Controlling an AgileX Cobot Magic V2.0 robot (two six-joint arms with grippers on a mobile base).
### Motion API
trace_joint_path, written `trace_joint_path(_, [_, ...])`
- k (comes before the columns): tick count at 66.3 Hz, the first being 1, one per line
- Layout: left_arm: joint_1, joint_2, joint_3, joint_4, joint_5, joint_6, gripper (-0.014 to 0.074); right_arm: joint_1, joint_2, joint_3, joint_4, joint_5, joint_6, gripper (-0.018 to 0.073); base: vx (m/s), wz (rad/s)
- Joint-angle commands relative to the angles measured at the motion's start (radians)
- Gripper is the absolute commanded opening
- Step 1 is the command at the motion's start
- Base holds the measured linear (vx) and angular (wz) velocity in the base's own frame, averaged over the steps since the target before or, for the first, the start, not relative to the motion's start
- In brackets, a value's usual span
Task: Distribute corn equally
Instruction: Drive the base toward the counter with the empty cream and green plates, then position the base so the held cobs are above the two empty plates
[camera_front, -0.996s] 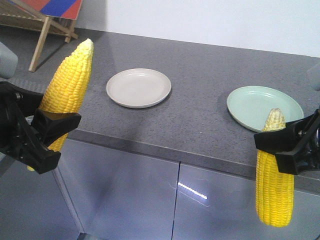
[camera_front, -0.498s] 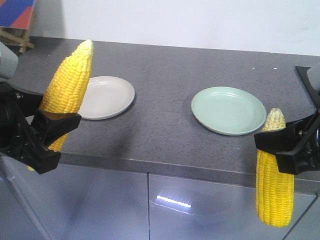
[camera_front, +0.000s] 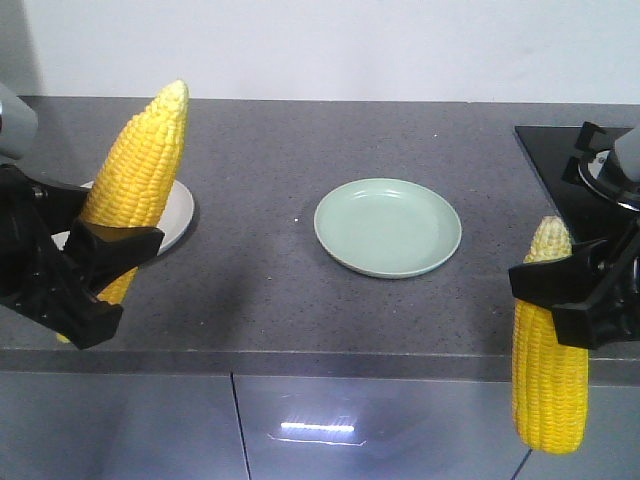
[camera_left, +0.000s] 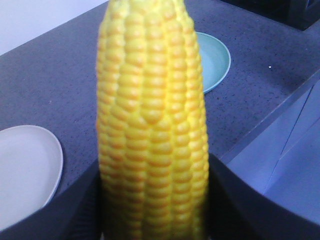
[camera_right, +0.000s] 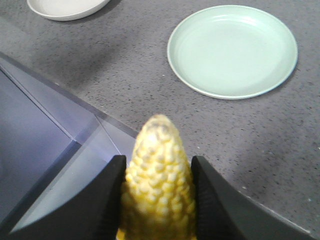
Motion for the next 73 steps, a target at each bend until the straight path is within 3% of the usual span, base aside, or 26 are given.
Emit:
trace_joint_path(1, [-0.001, -0.009, -0.026, -0.014, -0.071, -0.004, 0.0285, -0.006, -0.012, -0.025, 0.026, -0.053, -0.008, 0.0207, 0.06, -0.22])
trace_joint_path(73, [-0.001, -0.009, -0.026, -0.014, -0.071, -0.004, 0.0285, -0.006, -0.012, -0.025, 0.026, -0.053, -0.008, 0.0207, 0.06, -0.07])
